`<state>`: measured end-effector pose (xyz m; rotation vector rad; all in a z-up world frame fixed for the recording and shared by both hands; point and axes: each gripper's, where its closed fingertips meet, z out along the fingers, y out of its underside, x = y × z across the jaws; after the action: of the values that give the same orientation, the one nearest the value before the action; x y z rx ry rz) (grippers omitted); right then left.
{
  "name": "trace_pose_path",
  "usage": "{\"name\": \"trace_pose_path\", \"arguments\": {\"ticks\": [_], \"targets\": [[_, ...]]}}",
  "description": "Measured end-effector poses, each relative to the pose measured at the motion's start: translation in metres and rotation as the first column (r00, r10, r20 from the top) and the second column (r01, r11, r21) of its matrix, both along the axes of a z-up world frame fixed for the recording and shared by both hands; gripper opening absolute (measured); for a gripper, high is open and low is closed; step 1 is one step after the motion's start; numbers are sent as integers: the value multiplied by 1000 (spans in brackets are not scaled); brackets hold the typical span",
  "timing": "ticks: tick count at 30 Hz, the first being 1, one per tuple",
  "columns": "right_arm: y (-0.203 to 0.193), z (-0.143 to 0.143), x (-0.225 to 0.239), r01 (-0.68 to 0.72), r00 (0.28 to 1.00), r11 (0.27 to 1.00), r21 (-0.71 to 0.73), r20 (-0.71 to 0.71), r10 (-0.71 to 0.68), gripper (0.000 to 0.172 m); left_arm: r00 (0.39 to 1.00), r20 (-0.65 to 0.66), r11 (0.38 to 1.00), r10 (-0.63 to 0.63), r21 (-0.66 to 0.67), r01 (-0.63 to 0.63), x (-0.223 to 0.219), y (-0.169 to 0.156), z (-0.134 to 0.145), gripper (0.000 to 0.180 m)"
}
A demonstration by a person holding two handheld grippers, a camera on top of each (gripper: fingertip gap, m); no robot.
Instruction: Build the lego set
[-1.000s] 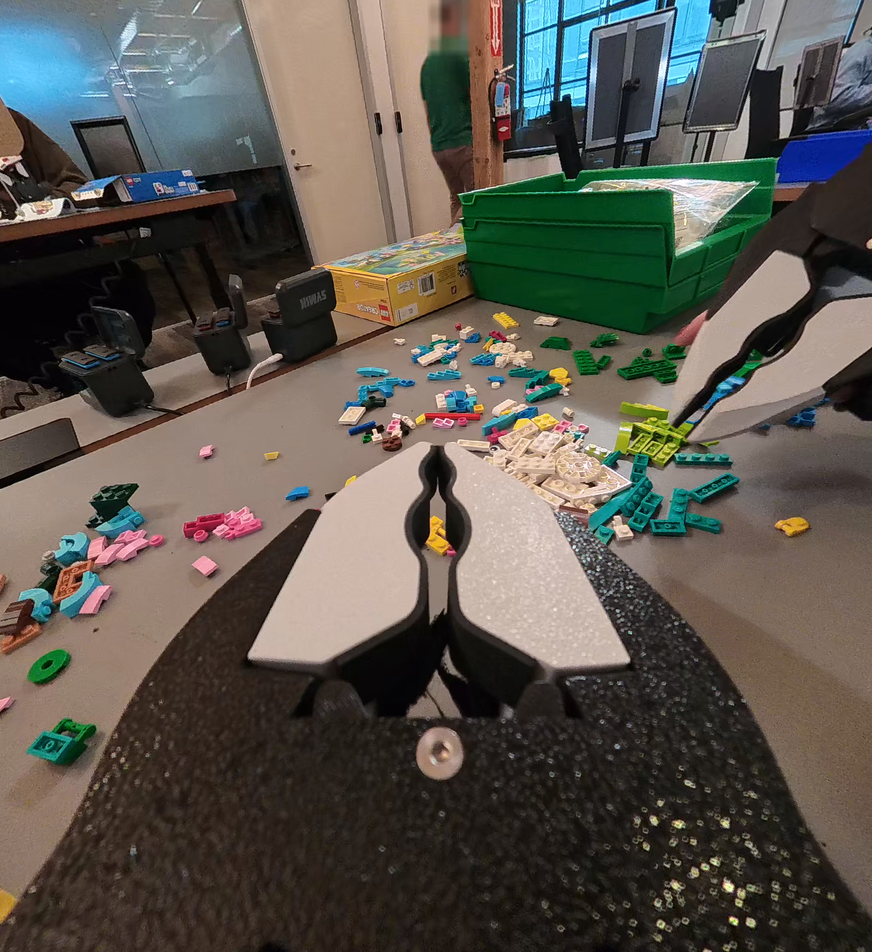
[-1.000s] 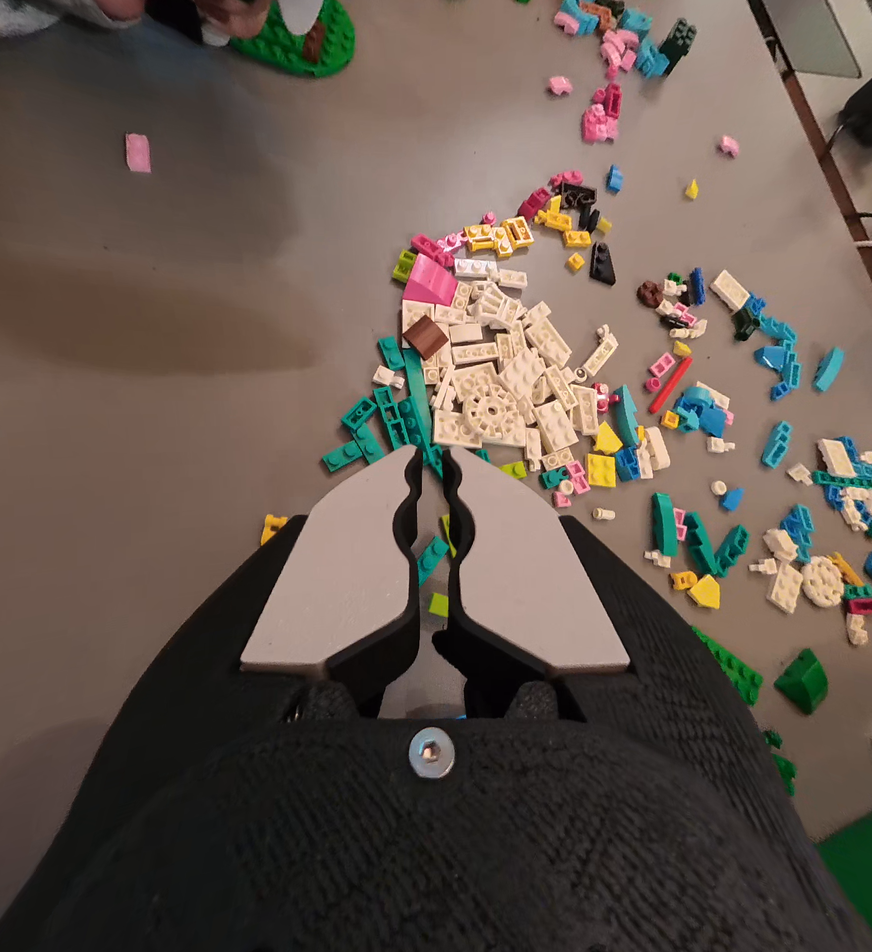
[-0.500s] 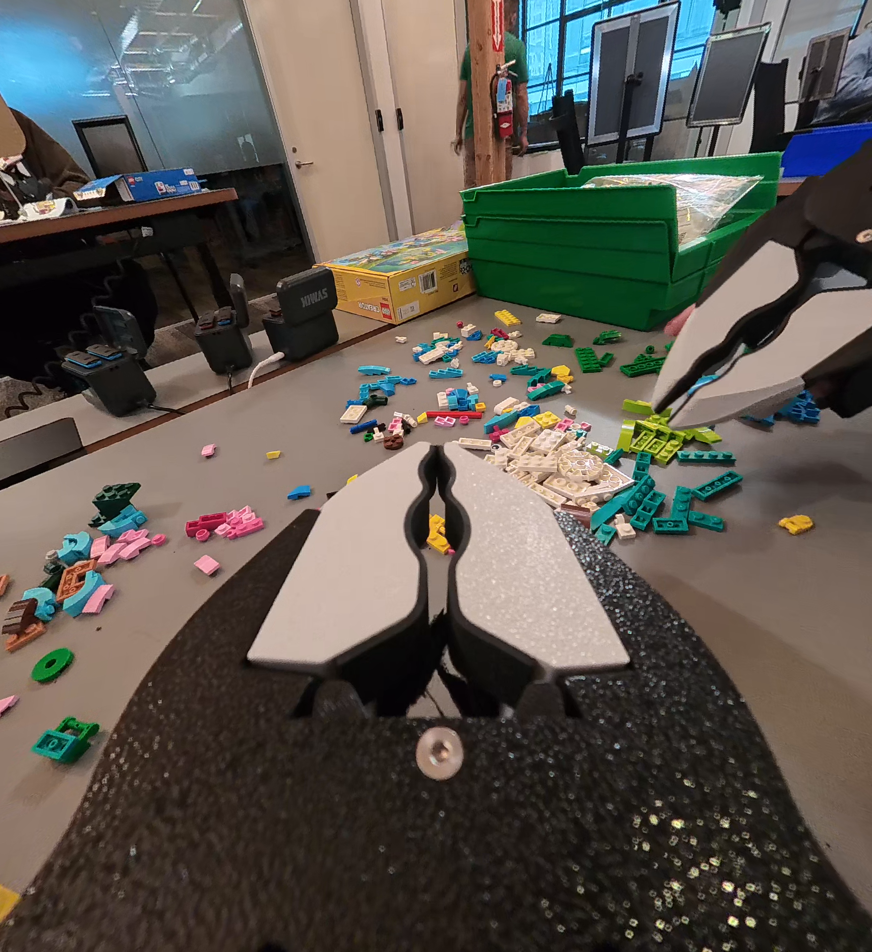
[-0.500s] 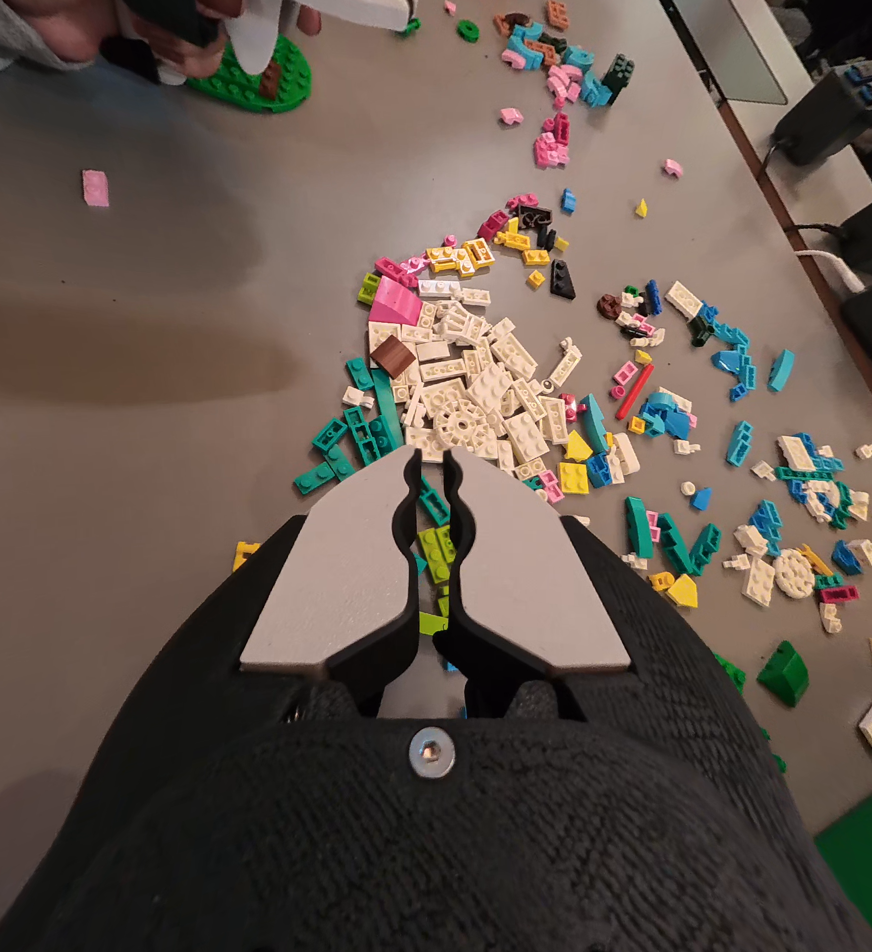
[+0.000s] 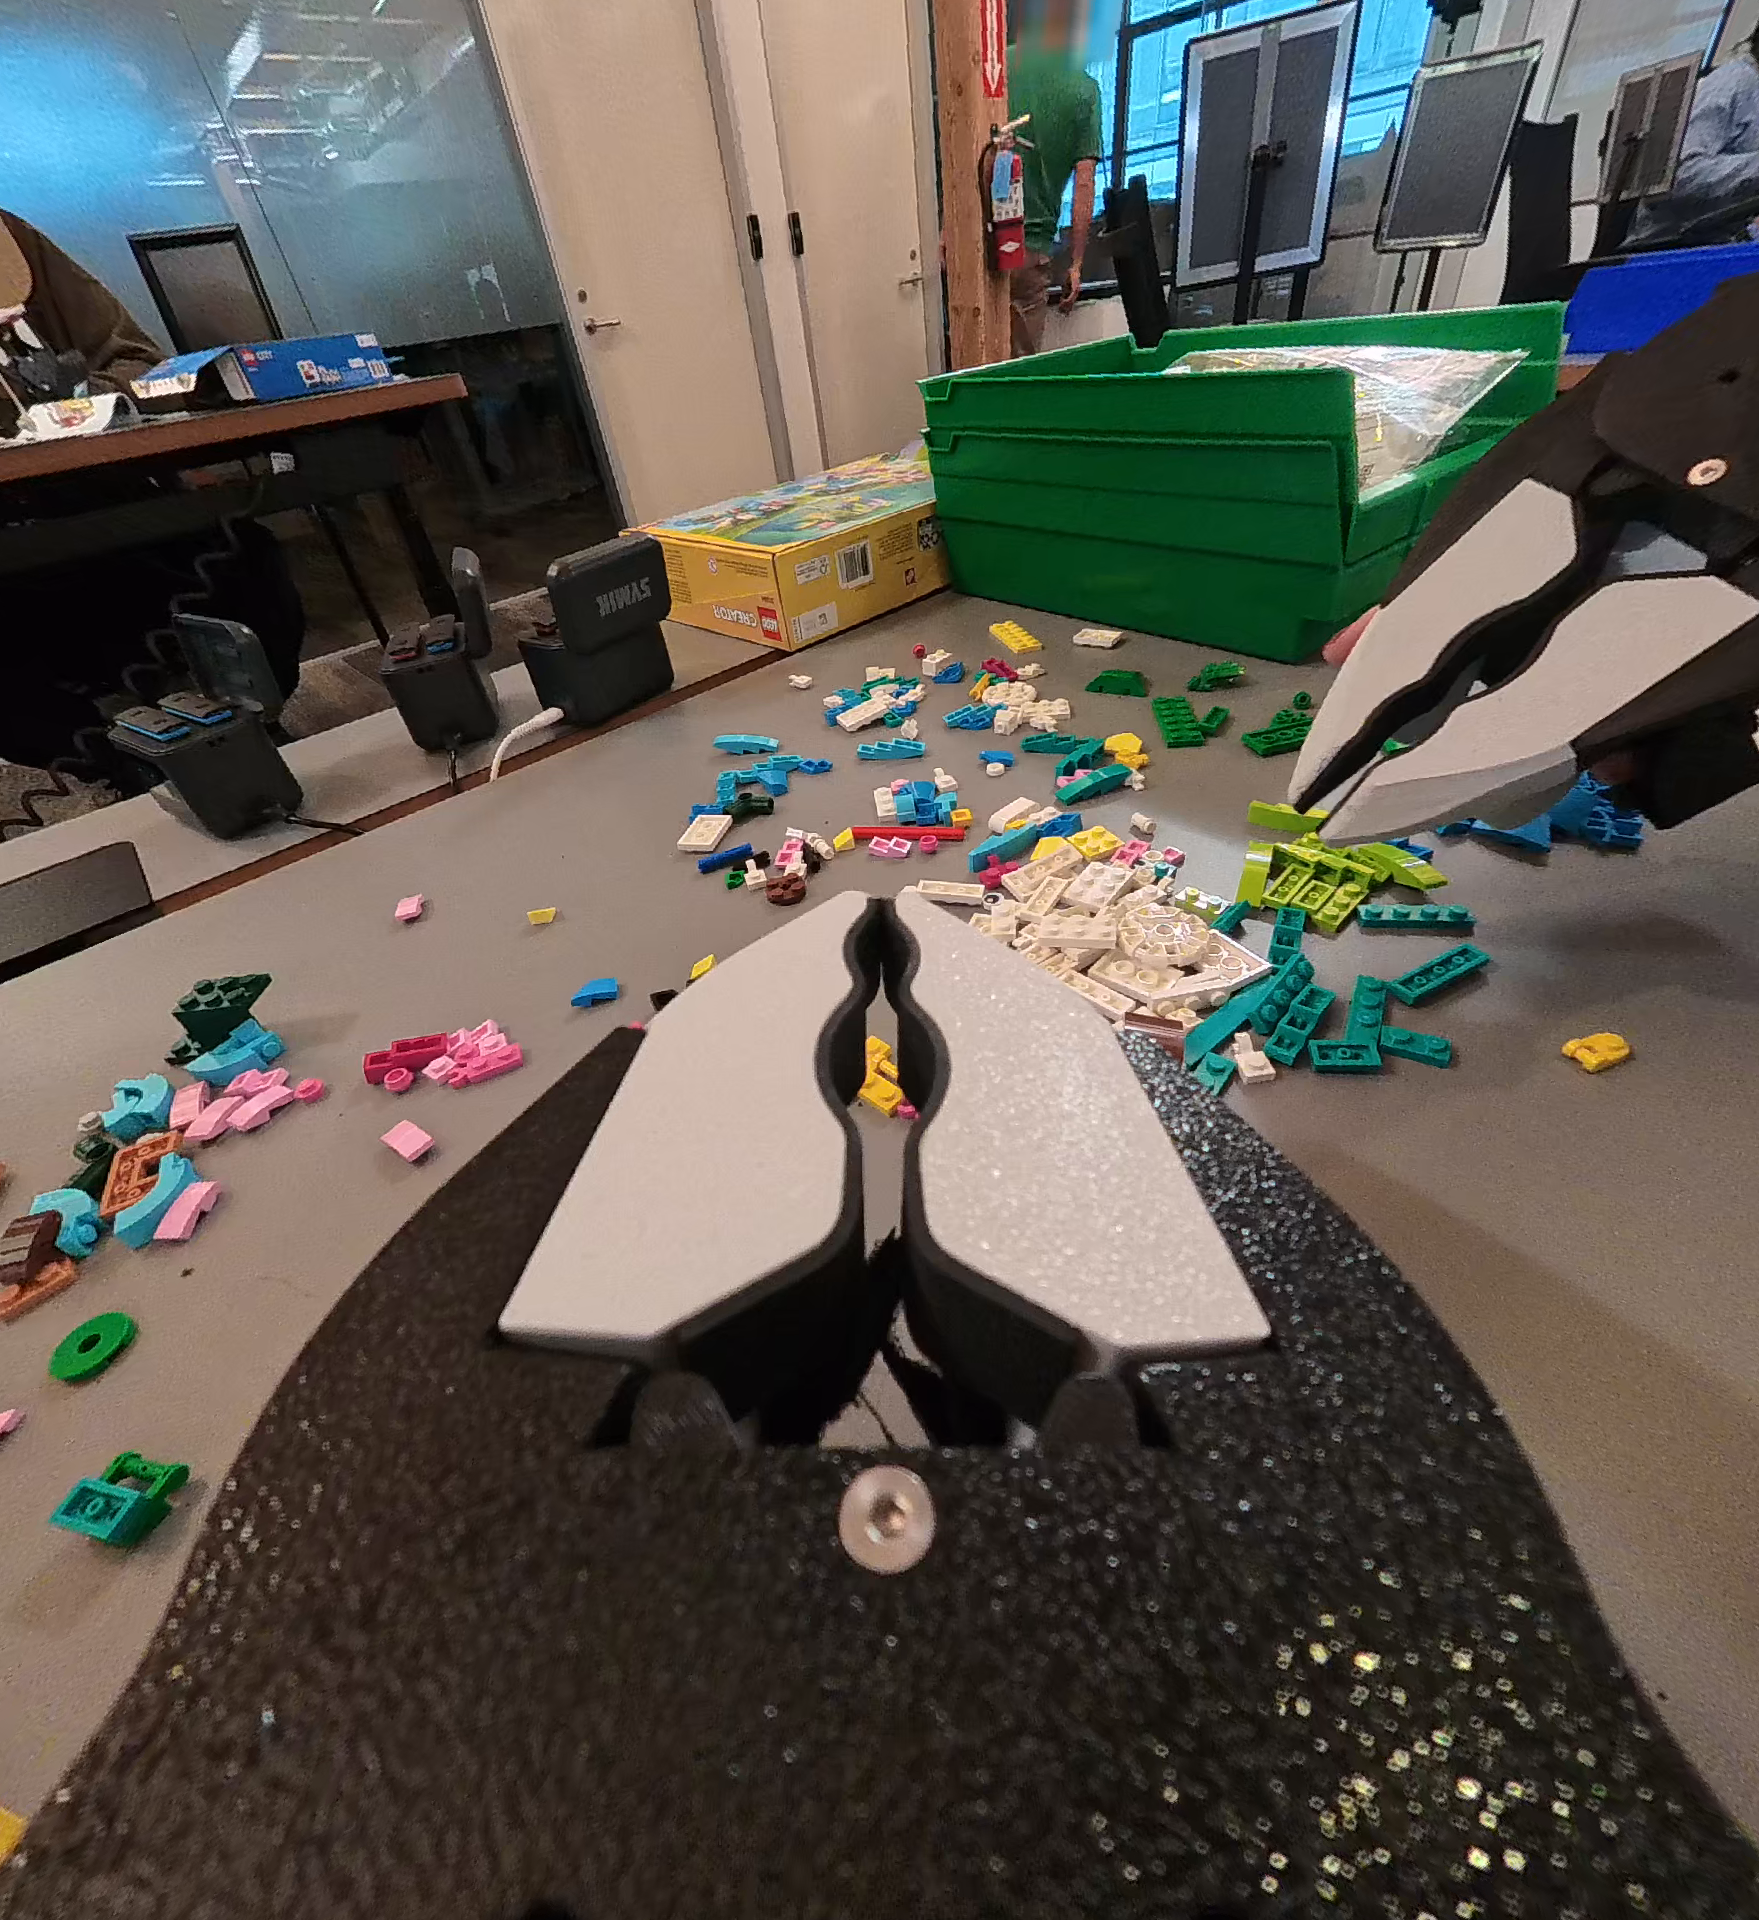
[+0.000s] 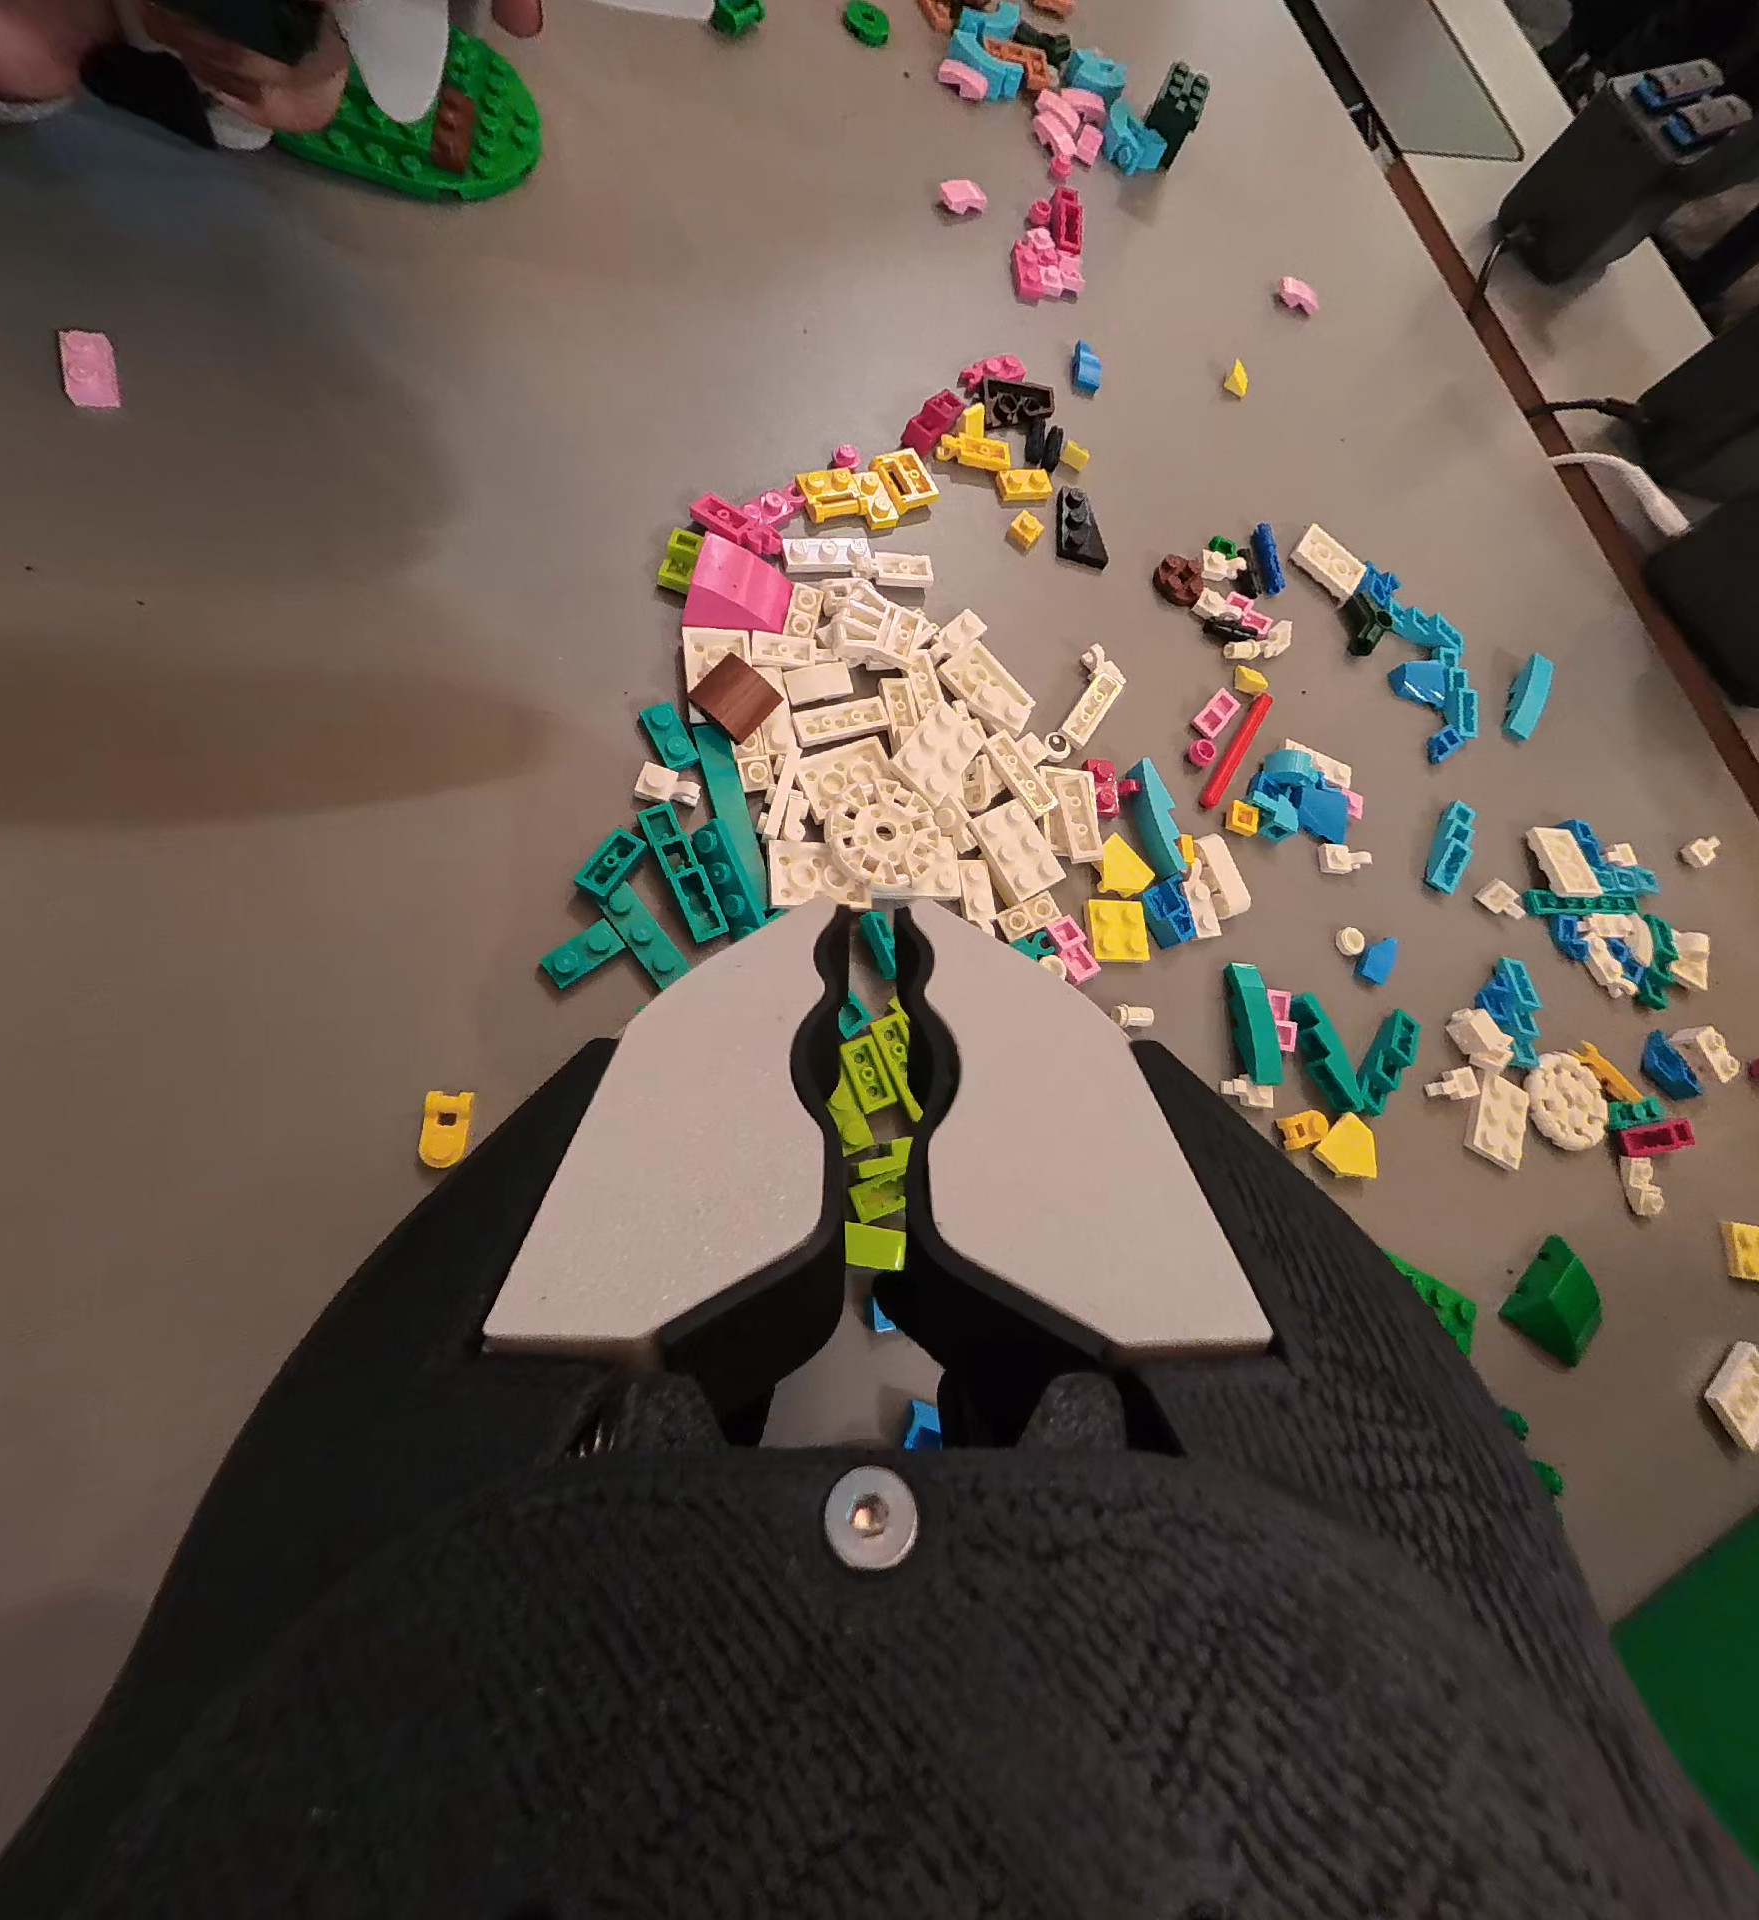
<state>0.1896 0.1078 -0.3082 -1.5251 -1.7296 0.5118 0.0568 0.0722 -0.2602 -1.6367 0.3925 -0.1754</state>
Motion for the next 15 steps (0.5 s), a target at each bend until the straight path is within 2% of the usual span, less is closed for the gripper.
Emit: {"name": "trace_pose_path", "arguments": {"ticks": [6,15], "targets": [[7,2,2,30,999,1000,9,-17,-30,6,1000,3,1000,-4,-1,4,0,0,0,0],[30,9,10,157,986,987,31,-63,-155,5,1000,4,1000,-10,-5,10,2,0,-1,0]]}}
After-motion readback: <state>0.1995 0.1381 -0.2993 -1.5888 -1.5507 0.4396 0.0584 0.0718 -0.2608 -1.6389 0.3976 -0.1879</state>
